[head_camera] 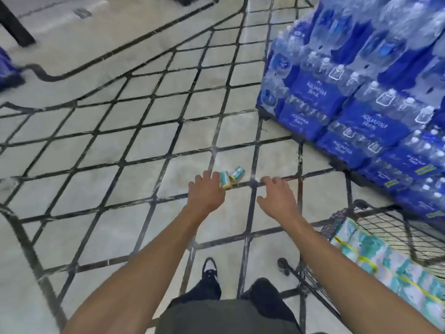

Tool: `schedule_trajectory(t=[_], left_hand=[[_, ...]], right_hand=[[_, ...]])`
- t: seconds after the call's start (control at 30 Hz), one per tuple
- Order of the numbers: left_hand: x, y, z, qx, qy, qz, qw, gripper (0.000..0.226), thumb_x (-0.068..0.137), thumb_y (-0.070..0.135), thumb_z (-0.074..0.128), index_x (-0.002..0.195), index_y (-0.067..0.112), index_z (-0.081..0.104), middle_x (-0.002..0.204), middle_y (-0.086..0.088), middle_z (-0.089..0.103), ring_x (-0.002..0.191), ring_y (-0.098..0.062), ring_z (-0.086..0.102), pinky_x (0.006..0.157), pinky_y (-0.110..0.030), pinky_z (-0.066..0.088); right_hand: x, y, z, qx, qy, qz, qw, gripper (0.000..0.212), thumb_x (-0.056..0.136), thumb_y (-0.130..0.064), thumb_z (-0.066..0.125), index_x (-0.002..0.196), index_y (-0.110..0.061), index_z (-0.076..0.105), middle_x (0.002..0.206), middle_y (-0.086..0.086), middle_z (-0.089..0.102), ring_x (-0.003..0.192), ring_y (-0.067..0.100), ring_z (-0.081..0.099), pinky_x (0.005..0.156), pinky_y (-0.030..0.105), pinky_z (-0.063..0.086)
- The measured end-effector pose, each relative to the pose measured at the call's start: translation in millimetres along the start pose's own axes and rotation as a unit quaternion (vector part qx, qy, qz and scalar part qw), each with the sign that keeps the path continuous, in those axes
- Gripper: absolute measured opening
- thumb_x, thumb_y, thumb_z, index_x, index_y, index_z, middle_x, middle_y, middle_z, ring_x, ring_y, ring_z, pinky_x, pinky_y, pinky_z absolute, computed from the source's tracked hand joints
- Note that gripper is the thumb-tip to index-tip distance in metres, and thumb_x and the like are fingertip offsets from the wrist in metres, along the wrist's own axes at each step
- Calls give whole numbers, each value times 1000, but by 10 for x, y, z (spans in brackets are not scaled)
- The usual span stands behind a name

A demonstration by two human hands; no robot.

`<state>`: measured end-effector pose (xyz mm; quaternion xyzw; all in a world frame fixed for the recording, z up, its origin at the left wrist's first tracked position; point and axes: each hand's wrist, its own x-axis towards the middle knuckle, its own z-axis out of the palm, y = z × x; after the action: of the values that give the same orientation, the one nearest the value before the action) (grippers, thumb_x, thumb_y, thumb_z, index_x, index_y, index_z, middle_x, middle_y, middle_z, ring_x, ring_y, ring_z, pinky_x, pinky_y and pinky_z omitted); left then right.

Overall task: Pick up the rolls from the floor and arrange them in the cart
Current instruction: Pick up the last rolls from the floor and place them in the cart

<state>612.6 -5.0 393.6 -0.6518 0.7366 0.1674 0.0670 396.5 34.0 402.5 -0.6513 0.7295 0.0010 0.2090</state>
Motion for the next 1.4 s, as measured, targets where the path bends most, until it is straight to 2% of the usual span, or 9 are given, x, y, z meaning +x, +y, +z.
schedule_trajectory(t=[0.43,0.63,0.77,0.93,1.07,1.13,1.23,1.3,1.4], left_hand=[[2397,-382,306,-7,-121,-7,993,48,99,42,43,139,15,40,136,-14,46,119,-37,48,95,-49,44],[3695,-352,1075,-91,-158,-77,980,57,100,44,45,144,9,37,130,-18,47,116,-41,49,93,-49,44],[4538,-409,1891,-236,-214,-211,924,58,99,43,49,141,3,38,135,-23,46,124,-41,48,104,-49,42],[5540,-604,3158,-399,-234,-408,787,62,94,42,57,139,4,40,137,-18,51,126,-37,51,105,-42,43],[6261,-810,4444,-474,-231,-502,686,103,65,59,70,147,10,31,140,-7,49,124,-27,54,107,-43,44],[6532,-973,5333,-456,-228,-519,686,110,45,67,69,138,15,44,131,-8,58,118,-30,61,101,-48,50],[6839,-965,5777,-433,-264,-525,684,96,63,66,71,139,17,41,133,-5,49,123,-31,51,107,-45,40],[6965,-914,5978,-409,-256,-531,696,87,79,64,68,143,17,33,138,-6,43,128,-27,45,111,-41,33],[7009,-868,6414,-425,-253,-528,691,87,86,57,68,148,12,27,145,-10,40,133,-29,43,111,-42,31]], right_hand=[[2346,-186,473,84,-89,95,988,52,92,-32,61,141,-17,51,136,16,53,126,36,48,99,42,46],[3760,52,1021,228,-144,202,941,49,93,-31,64,139,-19,52,137,13,50,126,30,52,101,34,42],[4666,231,1764,328,-161,313,877,50,89,-36,67,134,-19,53,129,8,60,117,24,60,98,34,49],[5769,523,3125,394,-188,411,801,38,92,-32,71,119,-27,44,115,-4,58,97,11,57,75,21,42],[6552,744,4280,400,-207,476,755,68,88,-41,75,140,-9,45,122,2,52,111,18,54,78,21,43],[6903,876,4843,427,-179,516,721,95,71,-58,84,142,-12,41,126,5,50,113,21,55,90,32,45],[7330,1336,5963,436,-155,563,684,139,24,-78,84,143,-21,40,131,6,57,116,30,61,101,49,51],[7498,1333,6218,442,-138,584,666,143,30,-77,82,151,-20,29,142,9,49,126,32,54,108,54,45],[7591,1163,6311,397,-154,603,675,122,78,-75,67,160,-12,4,163,13,21,146,31,30,122,48,25]])
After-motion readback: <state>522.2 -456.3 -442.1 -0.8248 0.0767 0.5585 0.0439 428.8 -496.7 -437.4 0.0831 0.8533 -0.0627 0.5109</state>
